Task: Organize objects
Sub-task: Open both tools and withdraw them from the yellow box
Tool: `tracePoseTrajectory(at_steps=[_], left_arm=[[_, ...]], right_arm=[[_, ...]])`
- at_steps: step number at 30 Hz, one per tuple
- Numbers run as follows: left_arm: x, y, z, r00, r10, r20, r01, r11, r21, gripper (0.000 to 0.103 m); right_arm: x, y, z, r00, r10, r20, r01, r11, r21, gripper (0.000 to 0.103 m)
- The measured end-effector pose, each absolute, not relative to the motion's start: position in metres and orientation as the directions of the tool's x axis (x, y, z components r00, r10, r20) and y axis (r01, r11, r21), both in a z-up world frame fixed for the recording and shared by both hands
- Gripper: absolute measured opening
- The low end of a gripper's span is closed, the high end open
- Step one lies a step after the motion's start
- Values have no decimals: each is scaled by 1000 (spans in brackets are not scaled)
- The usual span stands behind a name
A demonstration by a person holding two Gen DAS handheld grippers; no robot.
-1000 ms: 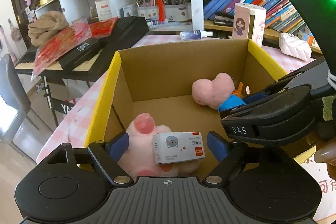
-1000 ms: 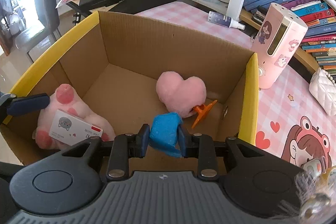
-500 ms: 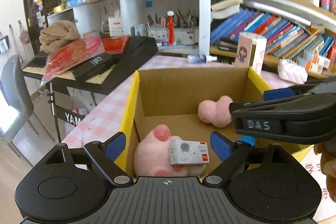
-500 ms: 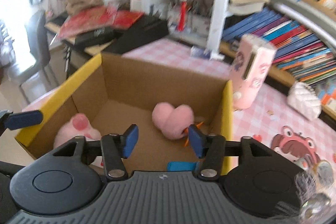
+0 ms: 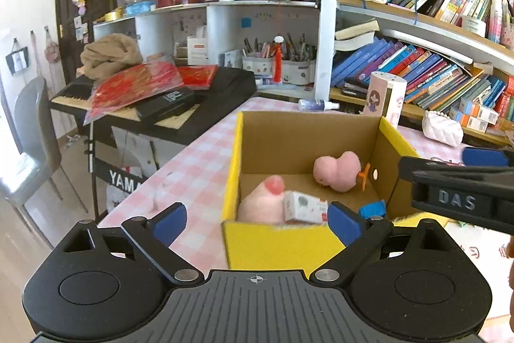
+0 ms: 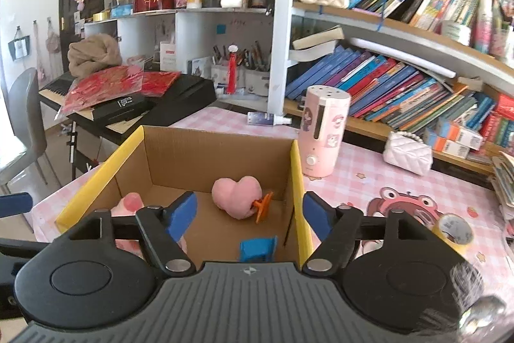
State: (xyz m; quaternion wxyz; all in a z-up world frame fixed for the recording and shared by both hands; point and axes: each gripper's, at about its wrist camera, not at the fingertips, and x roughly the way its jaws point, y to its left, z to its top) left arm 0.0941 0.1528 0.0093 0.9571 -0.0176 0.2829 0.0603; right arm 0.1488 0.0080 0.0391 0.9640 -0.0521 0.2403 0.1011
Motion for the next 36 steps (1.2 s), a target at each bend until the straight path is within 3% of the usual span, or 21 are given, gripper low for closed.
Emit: tracePoseTrajectory(at_steps=[5,17,36], left_arm=[[74,163,7,825,136,-549,-159,987,6,99],[24,172,-6,772,177,-611,-199,980,33,99],[-16,124,-25,737,84,-670,-26,995,97,100]], right_arm=[[119,8,32,880,109,-462,-171,981,-95,83],[69,16,9,826,34,-562,-123,985,-122,93],[2,-8,-21,776,-84,-625,-46,981,-189,100]])
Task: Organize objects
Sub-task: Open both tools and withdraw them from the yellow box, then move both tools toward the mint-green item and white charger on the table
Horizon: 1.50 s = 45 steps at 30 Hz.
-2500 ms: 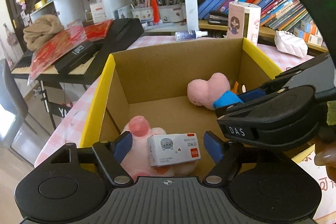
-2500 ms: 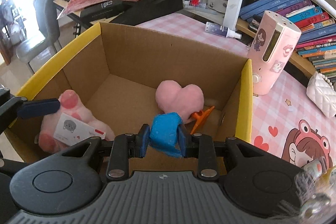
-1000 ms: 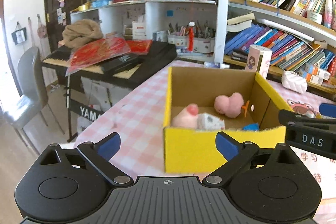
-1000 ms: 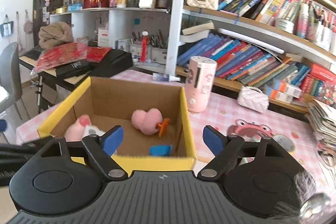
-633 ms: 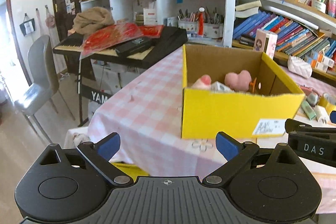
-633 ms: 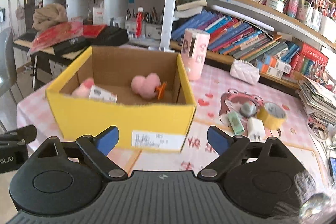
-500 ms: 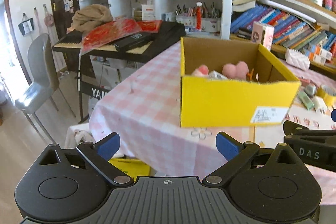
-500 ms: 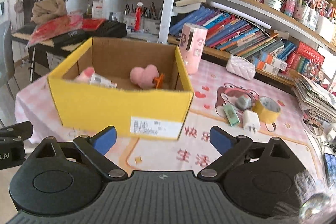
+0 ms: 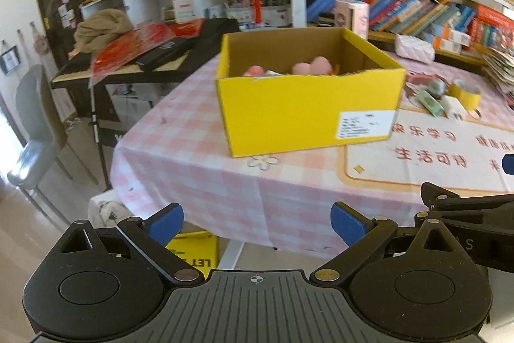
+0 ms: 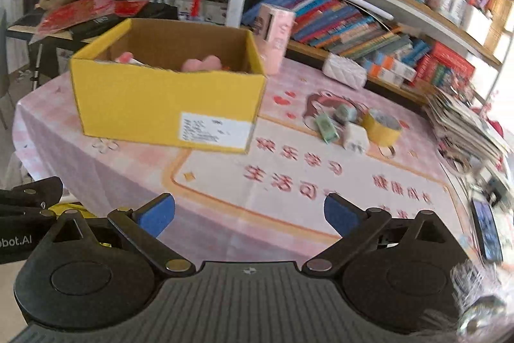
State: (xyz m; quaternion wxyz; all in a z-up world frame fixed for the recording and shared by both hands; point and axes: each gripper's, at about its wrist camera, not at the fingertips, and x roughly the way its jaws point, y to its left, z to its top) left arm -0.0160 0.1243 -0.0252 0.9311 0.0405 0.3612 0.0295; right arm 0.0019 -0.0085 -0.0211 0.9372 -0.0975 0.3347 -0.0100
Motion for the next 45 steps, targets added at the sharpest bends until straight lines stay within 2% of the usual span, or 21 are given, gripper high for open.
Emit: tracePoseTrajectory(at_steps=[14,27,36,45], left_arm=[[-5,77,-28,729,-38,-684,132,988,86,100],[34,5,-32,708,-125,-695,256,963,88,100],[74,-38,-32,706,-140,-694,245,968,53,100],[101,-75,-31,718,-165,-676,218,976,-6,100]], right_arm=[[-15,-57,-26,739,-205,-642,97,975,-200,100],[10,-125,-27,697,-294,-654,218,956,-198,101],[54,-174,-24,687,-306,-659,218,952,-214,101],[94,-222,-21,700,-253,-668,188,967,-170,101]])
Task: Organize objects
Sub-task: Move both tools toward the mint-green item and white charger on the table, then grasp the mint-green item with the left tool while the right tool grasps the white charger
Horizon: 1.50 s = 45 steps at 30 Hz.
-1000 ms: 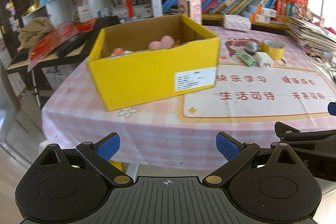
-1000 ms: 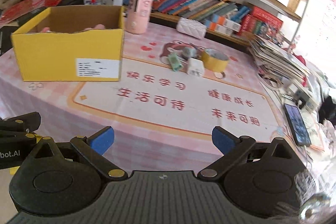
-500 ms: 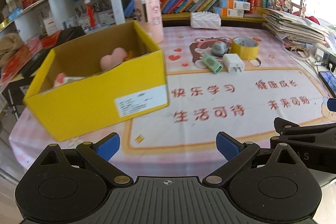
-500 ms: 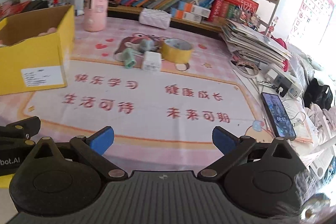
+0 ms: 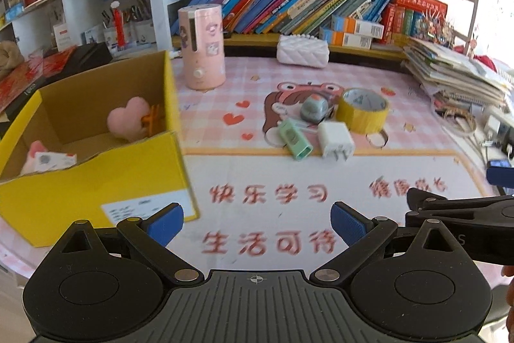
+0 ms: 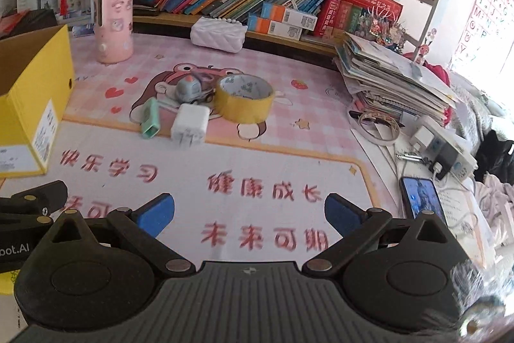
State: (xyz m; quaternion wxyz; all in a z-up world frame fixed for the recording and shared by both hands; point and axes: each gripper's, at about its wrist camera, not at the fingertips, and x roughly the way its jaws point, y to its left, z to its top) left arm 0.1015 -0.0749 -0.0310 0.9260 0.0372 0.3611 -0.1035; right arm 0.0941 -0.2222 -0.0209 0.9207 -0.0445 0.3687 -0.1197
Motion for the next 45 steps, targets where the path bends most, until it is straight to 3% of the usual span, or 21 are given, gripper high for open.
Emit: tracePoseTrajectory(at_steps=[16,21,30,38,40,45], left_arm=[[126,-121,-33,721,-117,-683,183,983,24,100],[133,-126,-35,695,-146,-705,190,982,-15,99],[150,-134,-42,689,-112,-716,164,986,3,98],[191,-135,-51,662,-109,-741,115,992,-43,62],[203,-135,-53,671,-107,-734,103,993,-51,57],[236,-139,-64,641,-115,-759,66,993,-95,49]], right_arm=[[133,-282,-26,717,-132,-684,143,989,-41,100],[140,-293,-26,724,-123,-679,148,989,-22,100],[157,-309,-27,747,-66,-662,124,991,41,95],[183,-317,-28,736,-6,-677,86,993,85,74],[191,-316,-29,738,7,-675,69,994,87,67],[205,-315,-30,738,19,-674,42,996,75,66]])
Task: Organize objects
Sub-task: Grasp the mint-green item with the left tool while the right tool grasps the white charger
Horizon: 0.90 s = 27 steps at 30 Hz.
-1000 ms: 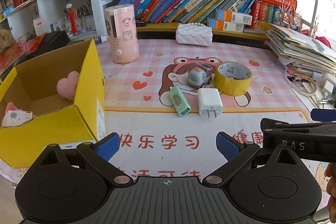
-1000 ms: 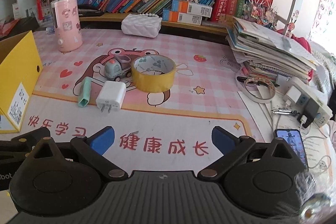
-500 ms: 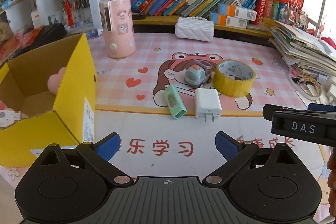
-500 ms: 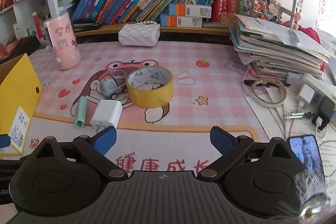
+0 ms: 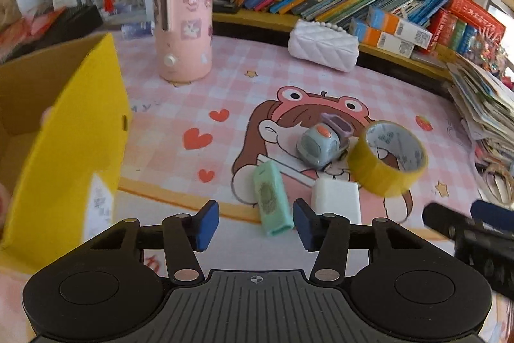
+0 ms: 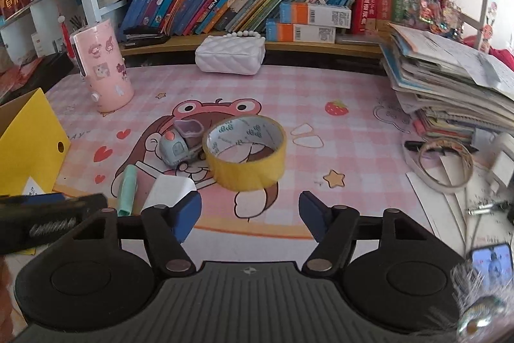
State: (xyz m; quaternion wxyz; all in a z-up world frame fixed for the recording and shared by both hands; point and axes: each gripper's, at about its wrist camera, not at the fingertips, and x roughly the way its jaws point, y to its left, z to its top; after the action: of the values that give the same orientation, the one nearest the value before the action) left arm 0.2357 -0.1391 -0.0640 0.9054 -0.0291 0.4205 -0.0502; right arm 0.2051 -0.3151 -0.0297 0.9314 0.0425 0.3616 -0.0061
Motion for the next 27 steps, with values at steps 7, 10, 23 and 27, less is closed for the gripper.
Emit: tracePoseTrajectory(at_steps=[7,10,23,27], left_arm=[[261,-154,-84,604,-138,-785,63,990,-125,43],[267,-155,-93,584,-133,-801,50,990,-129,41],[249,-123,-73,619,-133,-774,-6,985,-174,22],[226,-114,-44,697,-80,-712,4,994,-108,23]], right_arm=[[209,-314,-33,729,65,-681,-9,996,86,66],[210,-314,-34,726,76,-684,-24,996,86,66],[215,-299,-39,713,129,-689,-77,991,107,69],[221,-285,-43,704,166,-690,-121,986,114,72]])
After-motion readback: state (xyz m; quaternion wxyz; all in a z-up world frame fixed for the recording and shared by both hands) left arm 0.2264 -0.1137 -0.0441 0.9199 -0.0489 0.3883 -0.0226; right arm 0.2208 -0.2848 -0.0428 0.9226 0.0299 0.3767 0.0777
